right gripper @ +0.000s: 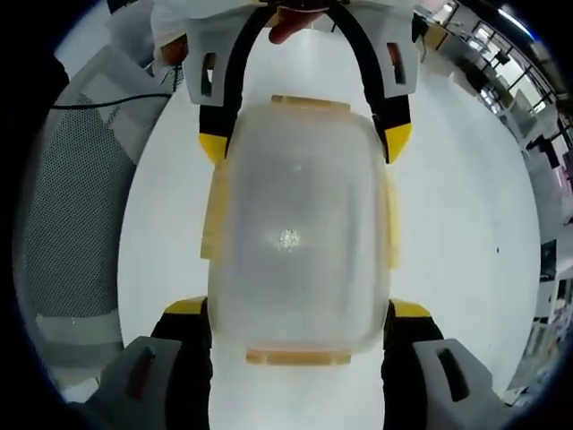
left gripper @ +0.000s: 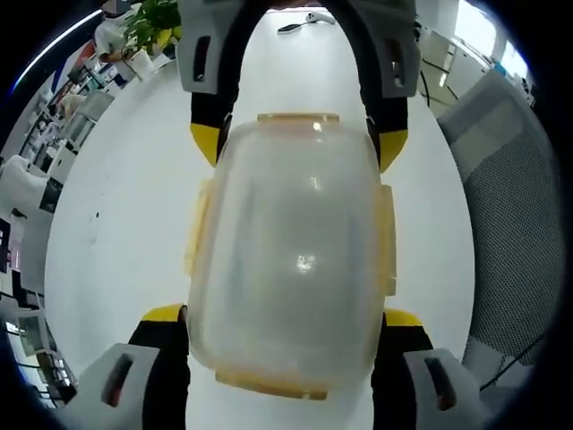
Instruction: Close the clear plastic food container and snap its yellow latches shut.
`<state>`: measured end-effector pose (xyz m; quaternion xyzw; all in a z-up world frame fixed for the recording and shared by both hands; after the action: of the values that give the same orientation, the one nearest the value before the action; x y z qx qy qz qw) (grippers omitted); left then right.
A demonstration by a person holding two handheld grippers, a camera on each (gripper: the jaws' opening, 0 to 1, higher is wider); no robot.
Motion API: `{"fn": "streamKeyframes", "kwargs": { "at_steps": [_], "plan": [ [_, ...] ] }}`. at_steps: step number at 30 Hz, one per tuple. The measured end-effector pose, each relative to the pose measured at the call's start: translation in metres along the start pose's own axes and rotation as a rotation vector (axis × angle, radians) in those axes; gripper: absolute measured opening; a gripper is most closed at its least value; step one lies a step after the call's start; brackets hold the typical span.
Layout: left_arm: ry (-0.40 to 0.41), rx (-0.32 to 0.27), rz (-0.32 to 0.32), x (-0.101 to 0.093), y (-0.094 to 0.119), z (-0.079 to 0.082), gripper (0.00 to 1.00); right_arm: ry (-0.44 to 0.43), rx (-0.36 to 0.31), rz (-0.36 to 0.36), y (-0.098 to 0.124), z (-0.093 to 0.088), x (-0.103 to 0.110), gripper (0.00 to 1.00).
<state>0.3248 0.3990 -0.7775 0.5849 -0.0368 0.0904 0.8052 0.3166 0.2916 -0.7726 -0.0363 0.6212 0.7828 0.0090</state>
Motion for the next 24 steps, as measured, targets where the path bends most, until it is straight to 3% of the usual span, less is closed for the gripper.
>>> {"fn": "streamKeyframes", "kwargs": {
  "at_steps": [13, 24],
  "plan": [
    [-0.048, 0.037, -0.010, 0.018, -0.005, 0.003, 0.82, -0.037, -0.007, -0.006, 0.000, -0.002, -0.015, 0.76],
    [-0.015, 0.022, -0.004, 0.031, -0.007, 0.003, 0.82, -0.014, 0.007, -0.003, -0.001, -0.003, -0.031, 0.76]
  ]
}}
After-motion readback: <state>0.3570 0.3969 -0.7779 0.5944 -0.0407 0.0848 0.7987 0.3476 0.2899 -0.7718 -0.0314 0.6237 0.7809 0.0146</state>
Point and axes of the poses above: the point that each gripper's makers call its tool centre point, and the gripper's own axes: y roughly backward along the fingers, x roughly to its left, z roughly out of its top, the point moved 4 cm from there along y, roughly backward along the fingers, and after that the axes turned 1 degree about x, right-handed, at the moved point
